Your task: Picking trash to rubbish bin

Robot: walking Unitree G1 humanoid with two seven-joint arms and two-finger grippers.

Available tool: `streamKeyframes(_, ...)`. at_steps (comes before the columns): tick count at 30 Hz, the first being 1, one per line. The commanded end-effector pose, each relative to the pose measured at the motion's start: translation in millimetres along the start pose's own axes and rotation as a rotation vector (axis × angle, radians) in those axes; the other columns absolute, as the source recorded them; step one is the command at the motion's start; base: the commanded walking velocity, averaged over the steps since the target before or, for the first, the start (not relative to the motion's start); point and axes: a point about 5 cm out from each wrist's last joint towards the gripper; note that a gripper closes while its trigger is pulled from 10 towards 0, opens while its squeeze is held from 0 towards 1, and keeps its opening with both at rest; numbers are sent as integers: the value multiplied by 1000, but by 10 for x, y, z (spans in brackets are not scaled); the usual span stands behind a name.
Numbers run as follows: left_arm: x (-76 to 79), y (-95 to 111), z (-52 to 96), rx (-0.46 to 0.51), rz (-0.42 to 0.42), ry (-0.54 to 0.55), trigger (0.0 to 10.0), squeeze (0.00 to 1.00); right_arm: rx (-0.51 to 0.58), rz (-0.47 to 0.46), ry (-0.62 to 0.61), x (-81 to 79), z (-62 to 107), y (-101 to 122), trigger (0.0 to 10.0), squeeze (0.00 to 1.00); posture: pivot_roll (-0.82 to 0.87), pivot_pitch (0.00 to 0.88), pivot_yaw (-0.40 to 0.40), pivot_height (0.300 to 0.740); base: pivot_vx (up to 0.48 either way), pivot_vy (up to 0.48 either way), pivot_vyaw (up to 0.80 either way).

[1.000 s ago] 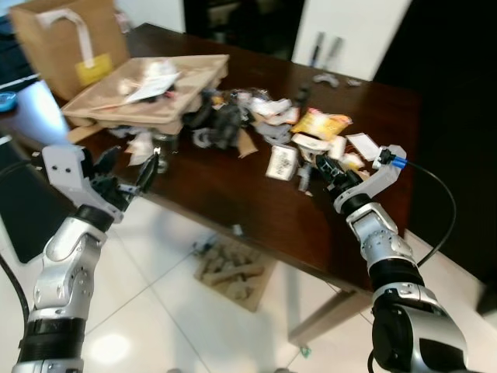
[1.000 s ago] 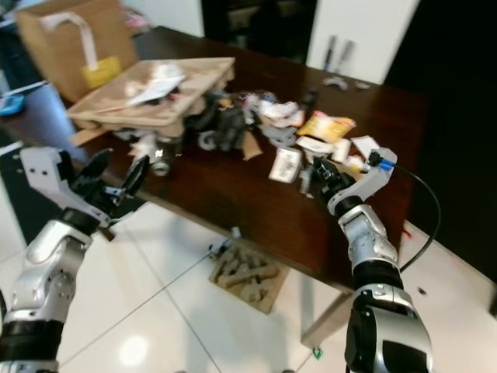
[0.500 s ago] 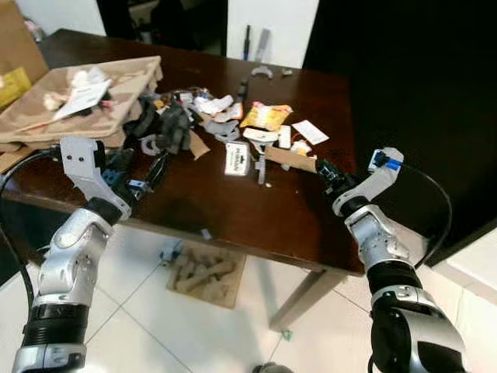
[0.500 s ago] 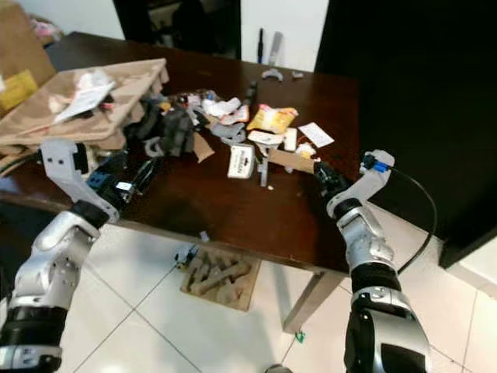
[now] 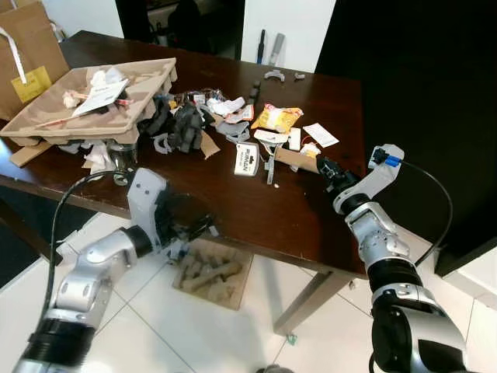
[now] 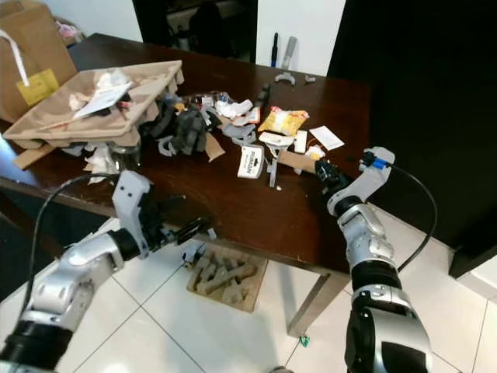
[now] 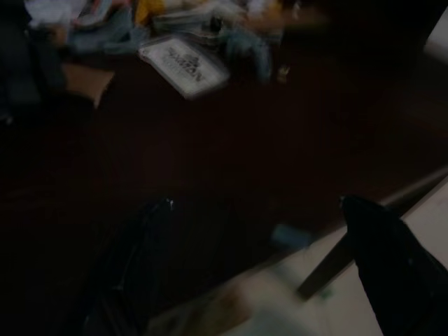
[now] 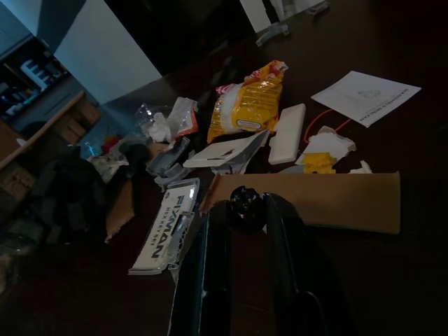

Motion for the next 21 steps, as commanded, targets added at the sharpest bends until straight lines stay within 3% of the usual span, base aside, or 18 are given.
streamKeyframes(1, -25, 5, -8, -52, -88, -2, 10000, 0, -15, 0, -34, 75, 46, -48, 10000, 0, 117, 108, -10, 740, 0, 0, 0)
streamKeyframes(9, -88, 107, -78, -165, -398, 14, 10000, 0, -8, -3, -52, 110, 72, -45, 10000, 0, 108, 116, -3, 740, 0, 0, 0)
streamKeyframes(13, -76, 157, -128, -132, -423, 22, 10000, 0, -6, -4, -57, 117, 78, -46, 10000, 0, 108, 116, -3, 740, 0, 0, 0)
streamKeyframes(17, 115, 232, -264, -61, -469, -90, 10000, 0, -4, -7, -65, 126, 81, -47, 10000, 0, 110, 118, -2, 740, 0, 0, 0)
streamKeyframes(21, 226, 221, -331, -66, -518, -164, 10000, 0, -5, -7, -68, 126, 79, -47, 10000, 0, 110, 118, -2, 740, 0, 0, 0)
Point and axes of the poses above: a point about 5 cm out from each wrist's last joint towards the gripper, its own z axis pointing back from the gripper into the wrist, its own y axis along the axis of the wrist's last joint, x = y × z, and after that the axes turned 6 degrees about -z, right-handed
